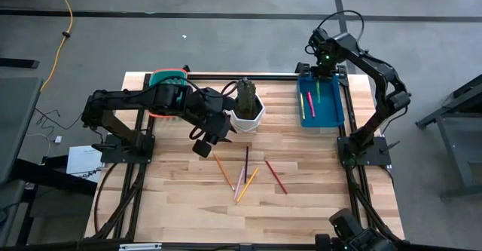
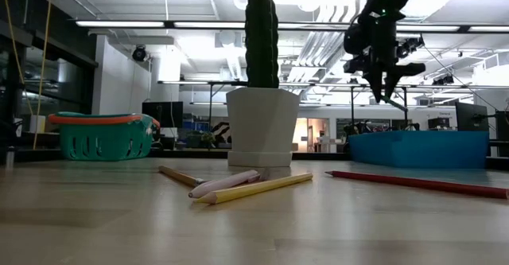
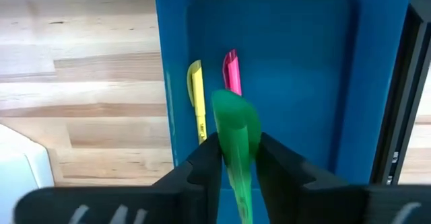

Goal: Sort pens & pencils
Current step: Put the green pen into the blue bin, then put the pink pen into the blue bin

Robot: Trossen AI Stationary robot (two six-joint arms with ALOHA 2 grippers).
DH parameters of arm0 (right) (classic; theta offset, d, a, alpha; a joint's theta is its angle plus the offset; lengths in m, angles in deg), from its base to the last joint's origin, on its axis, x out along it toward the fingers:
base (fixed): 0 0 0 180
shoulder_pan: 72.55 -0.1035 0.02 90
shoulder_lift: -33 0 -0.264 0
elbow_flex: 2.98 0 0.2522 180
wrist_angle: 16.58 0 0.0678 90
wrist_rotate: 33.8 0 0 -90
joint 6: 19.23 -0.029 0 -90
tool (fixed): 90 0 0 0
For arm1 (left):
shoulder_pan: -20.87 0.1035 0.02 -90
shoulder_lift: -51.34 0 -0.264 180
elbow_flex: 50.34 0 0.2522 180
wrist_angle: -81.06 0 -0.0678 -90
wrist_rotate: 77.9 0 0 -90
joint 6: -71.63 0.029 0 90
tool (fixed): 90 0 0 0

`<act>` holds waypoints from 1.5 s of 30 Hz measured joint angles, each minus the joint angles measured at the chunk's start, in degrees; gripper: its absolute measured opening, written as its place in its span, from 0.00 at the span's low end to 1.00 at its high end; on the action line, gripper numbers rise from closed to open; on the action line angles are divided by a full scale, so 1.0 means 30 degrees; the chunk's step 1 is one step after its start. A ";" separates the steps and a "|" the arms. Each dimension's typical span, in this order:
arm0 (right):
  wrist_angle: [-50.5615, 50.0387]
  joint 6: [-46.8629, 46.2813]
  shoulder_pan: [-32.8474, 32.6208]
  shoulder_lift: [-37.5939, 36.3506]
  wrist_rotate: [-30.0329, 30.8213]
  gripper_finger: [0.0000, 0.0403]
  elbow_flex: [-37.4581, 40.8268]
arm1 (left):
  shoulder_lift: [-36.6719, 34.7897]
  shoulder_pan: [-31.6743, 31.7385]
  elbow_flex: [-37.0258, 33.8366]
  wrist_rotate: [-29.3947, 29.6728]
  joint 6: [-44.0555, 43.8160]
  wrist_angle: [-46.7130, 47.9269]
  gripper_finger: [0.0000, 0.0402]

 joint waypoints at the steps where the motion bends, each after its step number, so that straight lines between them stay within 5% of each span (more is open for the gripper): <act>1: -0.0042 0.0070 0.0000 0.0000 0.0000 0.22 0.0000 | 0.0000 0.0000 0.0000 0.0000 -0.0006 0.0000 0.33; 19: 0.1774 0.1858 -0.0935 -0.0273 0.0364 0.30 0.0000 | 0.0007 0.0000 0.0000 0.0393 -0.0166 -0.0015 0.33; 34: 0.9878 0.2358 -0.3227 -0.5068 -0.3880 0.30 -0.0007 | -0.0636 0.0011 -0.0005 0.0661 -0.0421 -0.3483 0.33; 45: 1.5168 0.4223 -0.8525 -0.7837 -0.7385 0.30 -0.0015 | -0.3692 0.0894 0.0000 0.2925 -0.0593 -0.8837 0.33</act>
